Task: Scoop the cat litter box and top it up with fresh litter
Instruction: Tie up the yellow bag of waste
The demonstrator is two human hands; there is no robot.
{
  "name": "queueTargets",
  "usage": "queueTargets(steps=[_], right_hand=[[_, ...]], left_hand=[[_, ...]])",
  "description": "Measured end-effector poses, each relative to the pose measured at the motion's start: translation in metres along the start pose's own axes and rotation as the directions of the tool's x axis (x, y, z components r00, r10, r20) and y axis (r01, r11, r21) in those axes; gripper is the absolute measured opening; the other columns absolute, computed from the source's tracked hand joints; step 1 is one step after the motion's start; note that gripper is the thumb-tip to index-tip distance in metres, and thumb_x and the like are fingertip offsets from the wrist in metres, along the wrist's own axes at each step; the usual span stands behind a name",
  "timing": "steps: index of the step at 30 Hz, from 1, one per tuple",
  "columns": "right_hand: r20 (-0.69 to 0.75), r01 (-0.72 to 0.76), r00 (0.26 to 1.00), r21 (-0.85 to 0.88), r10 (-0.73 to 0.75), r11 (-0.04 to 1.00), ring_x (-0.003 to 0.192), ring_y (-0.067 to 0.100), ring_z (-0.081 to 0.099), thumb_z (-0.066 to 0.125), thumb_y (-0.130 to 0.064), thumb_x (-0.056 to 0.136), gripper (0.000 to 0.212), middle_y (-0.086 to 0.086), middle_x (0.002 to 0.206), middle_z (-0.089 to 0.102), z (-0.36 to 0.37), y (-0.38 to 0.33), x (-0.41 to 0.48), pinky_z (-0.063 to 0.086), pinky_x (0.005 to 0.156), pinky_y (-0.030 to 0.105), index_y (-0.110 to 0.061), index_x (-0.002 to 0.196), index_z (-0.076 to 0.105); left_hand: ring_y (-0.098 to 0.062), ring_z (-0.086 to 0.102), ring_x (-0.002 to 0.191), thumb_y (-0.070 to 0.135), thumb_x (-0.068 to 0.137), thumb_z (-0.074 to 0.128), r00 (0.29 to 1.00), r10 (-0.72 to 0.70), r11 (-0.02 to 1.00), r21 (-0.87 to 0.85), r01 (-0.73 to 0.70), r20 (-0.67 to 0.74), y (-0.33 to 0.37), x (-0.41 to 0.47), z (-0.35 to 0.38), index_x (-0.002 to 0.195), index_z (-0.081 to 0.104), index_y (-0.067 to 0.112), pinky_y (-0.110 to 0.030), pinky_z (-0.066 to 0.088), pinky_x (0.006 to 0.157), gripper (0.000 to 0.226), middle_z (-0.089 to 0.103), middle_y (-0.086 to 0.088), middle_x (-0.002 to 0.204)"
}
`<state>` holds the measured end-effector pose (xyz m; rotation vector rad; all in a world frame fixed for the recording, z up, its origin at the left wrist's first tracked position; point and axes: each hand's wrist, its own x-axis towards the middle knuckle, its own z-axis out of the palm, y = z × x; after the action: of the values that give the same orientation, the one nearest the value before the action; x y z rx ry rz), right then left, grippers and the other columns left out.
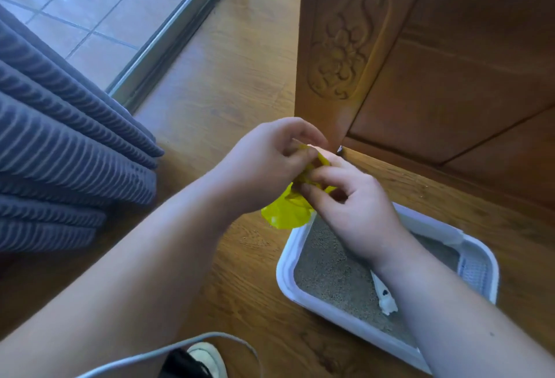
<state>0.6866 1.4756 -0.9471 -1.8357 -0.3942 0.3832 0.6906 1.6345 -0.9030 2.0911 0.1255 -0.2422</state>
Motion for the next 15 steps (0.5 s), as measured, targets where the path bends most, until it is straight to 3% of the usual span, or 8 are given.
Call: queueTargets(steps=[2,4,6,8,10,12,15], right_hand=[[-0.042,-0.065,0.997,0.138,0.071,0.988,0.078,0.013,0.06,0.063,-0.024,0.091,0.012,0.001,0.088,0.07,-0.006,0.001,0.002,0.049,0.07,0.03,-0.022,0.085,0.074],[-0.085,-0.109,0.987,0.25,0.134,0.962,0.071,0.016,0.057,0.062,-0.017,0.096,0.014,0.017,0.079,0.066,-0.011,0.001,0.004,0.049,0.065,0.029,-0.013,0.088,0.073],[-0.137,-0.115,0.975,0.351,0.173,0.929,0.071,0.018,0.06,0.059,-0.017,0.095,0.015,0.014,0.078,0.066,-0.014,0.001,0.006,0.053,0.066,0.03,-0.013,0.085,0.07],[-0.156,-0.122,0.961,0.504,0.229,0.855,0.07,0.016,0.061,0.054,-0.017,0.097,0.018,0.011,0.084,0.068,-0.017,-0.002,0.008,0.053,0.064,0.027,-0.012,0.084,0.066],[-0.101,-0.133,0.958,0.67,0.268,0.73,0.068,0.015,0.058,0.045,-0.011,0.102,0.021,0.013,0.089,0.069,-0.019,-0.008,0.007,0.049,0.06,0.025,-0.007,0.087,0.06],[-0.019,-0.144,0.967,0.78,0.254,0.609,0.067,0.018,0.053,0.044,-0.012,0.098,0.018,0.017,0.091,0.068,-0.02,-0.015,0.005,0.043,0.058,0.028,-0.005,0.088,0.057],[0.049,-0.133,0.983,0.851,0.175,0.508,0.066,0.02,0.049,0.048,-0.017,0.092,0.015,0.024,0.092,0.061,-0.02,-0.023,0.004,0.037,0.057,0.031,-0.005,0.086,0.056]], left_hand=[[-0.018,0.072,0.083,0.012,0.091,0.066,1.0,-0.003,0.981,-0.196,0.002,-0.006,0.0,0.002,0.0,0.103,0.068,0.02,-0.045,0.059,0.082,0.014,0.074,0.0,0.092],[-0.02,0.072,0.093,0.015,0.086,0.068,0.999,-0.006,0.955,-0.296,-0.006,-0.038,-0.004,0.005,0.0,0.106,0.065,0.02,-0.045,0.059,0.085,0.02,0.071,-0.002,0.105],[-0.009,0.065,0.107,0.014,0.08,0.065,0.999,0.006,0.987,-0.162,-0.012,-0.042,-0.01,0.007,-0.001,0.115,0.06,0.03,-0.039,0.057,0.09,0.039,0.065,0.008,0.12],[-0.004,0.054,0.12,0.008,0.077,0.066,0.997,-0.008,0.996,0.092,0.002,0.072,-0.015,0.005,0.0,0.131,0.049,0.038,-0.024,0.051,0.093,0.064,0.054,0.016,0.132],[0.002,0.03,0.137,0.014,0.076,0.076,0.975,-0.007,0.961,0.273,-0.055,0.223,-0.021,0.003,0.008,0.144,0.04,0.035,-0.009,0.026,0.108,0.08,0.046,0.015,0.142],[0.002,0.021,0.141,0.036,0.071,0.083,0.964,0.055,0.932,0.332,-0.142,0.259,-0.025,0.004,0.017,0.143,0.041,0.034,-0.019,0.01,0.119,0.083,0.047,0.016,0.142],[-0.014,0.045,0.127,0.06,0.063,0.07,0.974,0.094,0.911,0.378,-0.168,0.205,-0.029,0.012,0.025,0.127,0.054,0.033,-0.036,0.028,0.113,0.072,0.058,0.009,0.125]])
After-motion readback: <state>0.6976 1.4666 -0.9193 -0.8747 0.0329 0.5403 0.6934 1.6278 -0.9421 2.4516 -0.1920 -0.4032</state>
